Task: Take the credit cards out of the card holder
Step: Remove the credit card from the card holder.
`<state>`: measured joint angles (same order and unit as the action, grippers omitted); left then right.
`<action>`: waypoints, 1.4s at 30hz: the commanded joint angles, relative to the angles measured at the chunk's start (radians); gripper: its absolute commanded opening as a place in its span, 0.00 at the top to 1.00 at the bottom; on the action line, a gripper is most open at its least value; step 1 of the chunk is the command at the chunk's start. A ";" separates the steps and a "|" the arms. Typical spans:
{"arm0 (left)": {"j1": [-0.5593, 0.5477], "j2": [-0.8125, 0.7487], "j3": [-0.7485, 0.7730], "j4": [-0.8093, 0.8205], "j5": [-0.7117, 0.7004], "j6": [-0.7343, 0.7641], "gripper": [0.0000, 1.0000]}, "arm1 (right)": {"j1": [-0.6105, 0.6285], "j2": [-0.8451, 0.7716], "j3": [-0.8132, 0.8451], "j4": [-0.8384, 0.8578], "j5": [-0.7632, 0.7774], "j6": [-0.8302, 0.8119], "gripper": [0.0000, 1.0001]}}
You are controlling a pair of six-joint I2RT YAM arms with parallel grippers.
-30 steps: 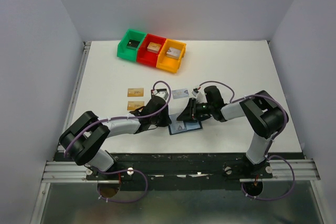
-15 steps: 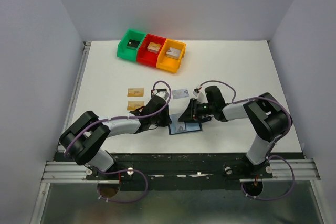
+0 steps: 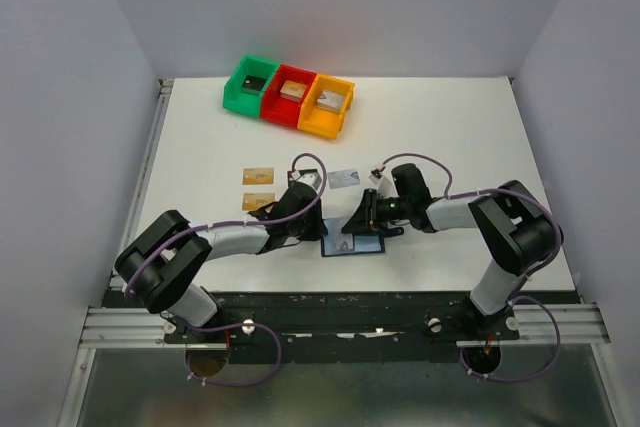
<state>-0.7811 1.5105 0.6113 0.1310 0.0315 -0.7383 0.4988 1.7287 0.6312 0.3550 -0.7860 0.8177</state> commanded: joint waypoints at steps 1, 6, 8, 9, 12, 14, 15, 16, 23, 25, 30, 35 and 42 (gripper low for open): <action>-0.004 0.036 -0.002 -0.068 -0.024 -0.001 1.00 | -0.011 -0.031 -0.022 -0.016 0.014 -0.022 0.67; -0.006 0.040 0.001 -0.074 -0.024 -0.003 1.00 | -0.017 -0.040 -0.030 -0.017 0.013 -0.025 0.68; -0.004 0.042 -0.001 -0.077 -0.024 -0.003 1.00 | -0.022 -0.044 -0.034 -0.019 0.013 -0.026 0.68; -0.006 0.042 0.002 -0.076 -0.024 -0.003 1.00 | -0.023 -0.046 -0.036 -0.021 0.014 -0.028 0.68; -0.006 0.045 0.004 -0.079 -0.024 -0.003 1.00 | -0.028 -0.054 -0.039 -0.027 0.014 -0.034 0.68; -0.006 0.045 0.002 -0.083 -0.024 0.000 1.00 | -0.031 -0.058 -0.042 -0.027 0.013 -0.035 0.69; -0.004 0.047 0.004 -0.082 -0.024 -0.001 1.00 | -0.031 -0.061 -0.044 -0.028 0.013 -0.037 0.69; -0.004 0.047 0.004 -0.083 -0.024 -0.001 1.00 | -0.032 -0.064 -0.044 -0.030 0.014 -0.035 0.69; -0.006 0.050 0.007 -0.091 -0.024 0.000 1.00 | -0.045 -0.078 -0.047 -0.042 0.016 -0.043 0.70; -0.004 0.048 0.008 -0.094 -0.022 0.001 1.00 | -0.049 -0.081 -0.048 -0.047 0.016 -0.046 0.70; -0.006 0.051 0.008 -0.094 -0.022 0.002 1.00 | -0.057 -0.095 -0.053 -0.062 0.024 -0.058 0.72; -0.004 0.050 0.010 -0.093 -0.024 0.001 1.00 | -0.062 -0.100 -0.056 -0.067 0.030 -0.061 0.74; -0.006 0.050 0.002 -0.087 -0.024 -0.003 1.00 | -0.068 -0.116 -0.062 -0.085 0.059 -0.068 0.78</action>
<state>-0.7811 1.5249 0.6266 0.1253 0.0315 -0.7464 0.4404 1.6478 0.5850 0.2897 -0.7639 0.7715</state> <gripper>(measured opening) 0.026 0.235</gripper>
